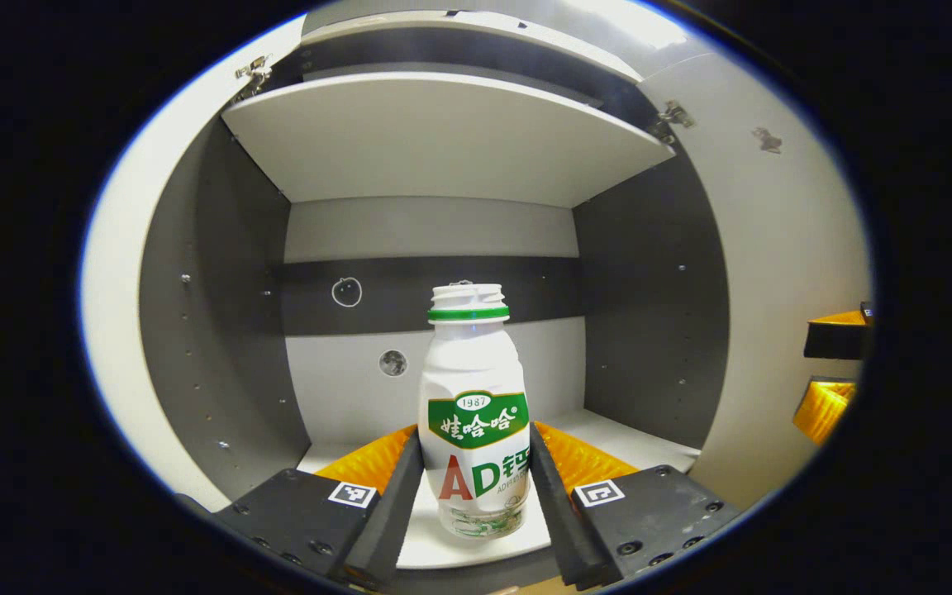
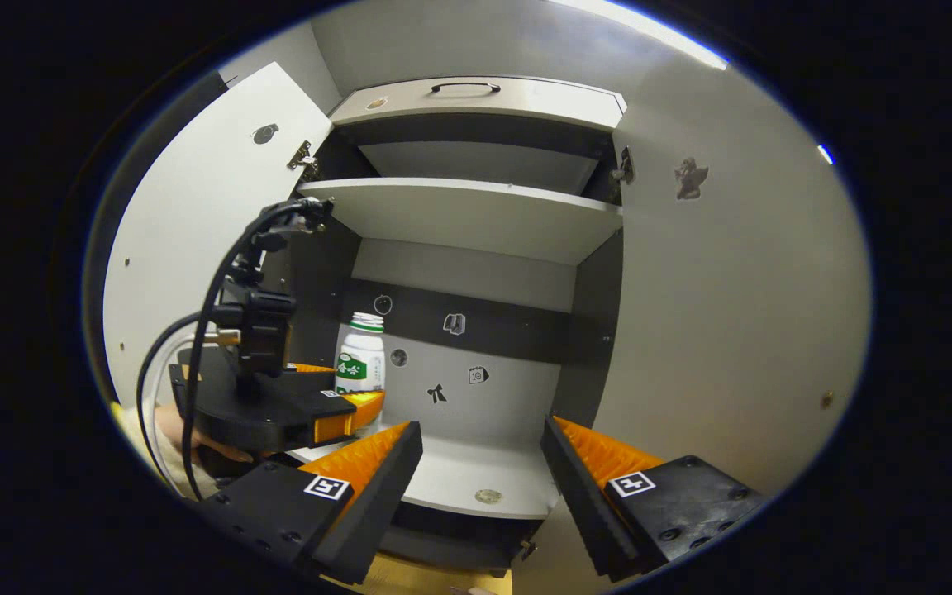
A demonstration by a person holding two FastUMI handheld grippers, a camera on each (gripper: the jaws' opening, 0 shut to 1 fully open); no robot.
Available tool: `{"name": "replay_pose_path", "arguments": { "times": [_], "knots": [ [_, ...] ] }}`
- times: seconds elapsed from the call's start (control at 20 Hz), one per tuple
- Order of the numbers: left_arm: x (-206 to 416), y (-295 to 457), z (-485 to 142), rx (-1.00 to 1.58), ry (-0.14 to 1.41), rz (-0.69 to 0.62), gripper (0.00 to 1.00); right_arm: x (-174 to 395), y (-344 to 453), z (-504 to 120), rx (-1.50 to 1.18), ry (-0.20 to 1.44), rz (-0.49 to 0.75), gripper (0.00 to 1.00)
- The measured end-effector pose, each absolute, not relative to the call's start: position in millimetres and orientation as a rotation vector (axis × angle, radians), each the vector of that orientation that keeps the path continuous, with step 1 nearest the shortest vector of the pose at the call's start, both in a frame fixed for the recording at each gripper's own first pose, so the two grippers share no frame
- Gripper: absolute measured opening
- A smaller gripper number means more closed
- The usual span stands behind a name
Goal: Grasp the bottle in the cabinet with the left hand and place it on the coaster, then close the right door with the right hand and the left door with the left hand.
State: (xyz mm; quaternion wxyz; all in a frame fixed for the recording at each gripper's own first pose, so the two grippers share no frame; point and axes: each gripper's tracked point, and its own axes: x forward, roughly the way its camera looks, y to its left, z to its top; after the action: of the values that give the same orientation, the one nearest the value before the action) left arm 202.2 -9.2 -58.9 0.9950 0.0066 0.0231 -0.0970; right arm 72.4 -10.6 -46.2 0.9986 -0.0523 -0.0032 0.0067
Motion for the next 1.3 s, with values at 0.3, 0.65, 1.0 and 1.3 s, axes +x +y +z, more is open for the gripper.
{"name": "replay_pose_path", "arguments": {
  "times": [0.3,0.65,1.0,1.3],
  "knots": [
    [118,-21,-57,-0.047,0.035,-0.297,0.72,8,-31,-43,-0.189,0.01,-0.113,0.98],
    [25,-42,-88,0.001,0.056,-0.372,0.72,-67,-30,-56,-0.192,0.053,-0.13,0.97],
    [-54,-62,-132,-0.088,0.081,-0.338,0.72,-102,-34,-59,-0.172,0.062,0.008,0.96],
    [-108,-75,-205,-0.162,0.083,-0.248,0.72,-137,-65,-76,-0.151,0.068,0.068,0.97]
  ]
}}
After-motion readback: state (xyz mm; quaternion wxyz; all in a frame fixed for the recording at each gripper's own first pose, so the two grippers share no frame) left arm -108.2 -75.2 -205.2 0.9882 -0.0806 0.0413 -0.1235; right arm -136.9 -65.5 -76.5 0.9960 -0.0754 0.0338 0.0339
